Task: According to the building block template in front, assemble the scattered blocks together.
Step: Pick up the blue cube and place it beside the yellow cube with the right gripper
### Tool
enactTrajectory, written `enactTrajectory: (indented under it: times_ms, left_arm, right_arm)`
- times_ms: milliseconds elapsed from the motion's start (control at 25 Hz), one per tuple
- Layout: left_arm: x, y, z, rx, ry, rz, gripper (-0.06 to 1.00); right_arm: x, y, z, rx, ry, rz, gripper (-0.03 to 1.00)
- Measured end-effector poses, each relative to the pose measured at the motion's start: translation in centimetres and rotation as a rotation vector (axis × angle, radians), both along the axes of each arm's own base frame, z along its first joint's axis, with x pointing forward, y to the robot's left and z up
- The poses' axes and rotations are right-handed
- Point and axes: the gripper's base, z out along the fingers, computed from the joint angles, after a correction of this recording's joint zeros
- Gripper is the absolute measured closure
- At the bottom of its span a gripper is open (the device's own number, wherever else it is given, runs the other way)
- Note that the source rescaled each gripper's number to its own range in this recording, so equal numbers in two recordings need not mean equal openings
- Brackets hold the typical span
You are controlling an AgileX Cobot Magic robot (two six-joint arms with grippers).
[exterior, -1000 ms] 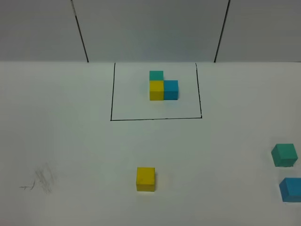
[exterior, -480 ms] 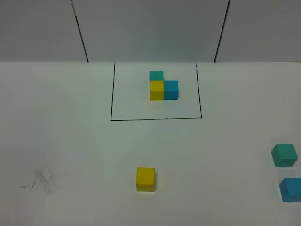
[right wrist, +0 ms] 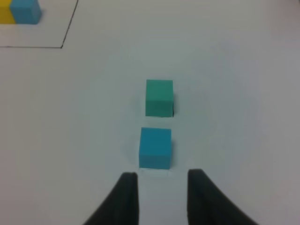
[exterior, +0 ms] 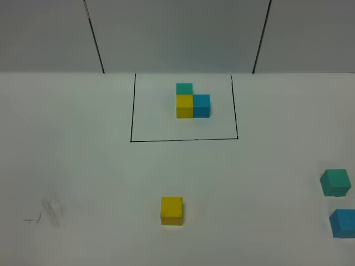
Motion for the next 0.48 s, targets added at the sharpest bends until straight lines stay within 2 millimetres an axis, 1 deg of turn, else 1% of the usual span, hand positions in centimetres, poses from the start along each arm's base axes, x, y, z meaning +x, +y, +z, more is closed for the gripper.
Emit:
enactTrajectory:
  times_ms: [240, 480]
  left_arm:
    - [0.0, 0.0, 0.0, 0.0, 0.0, 0.0, 0.6]
    - [0.0, 0.0, 0.0, -0.001, 0.0, 0.001, 0.72]
  right_arm:
    - [0.0, 0.0, 0.0, 0.0, 0.0, 0.0, 0.97]
    - [0.0, 0.03, 0.0, 0.003, 0.0, 0.002, 0.97]
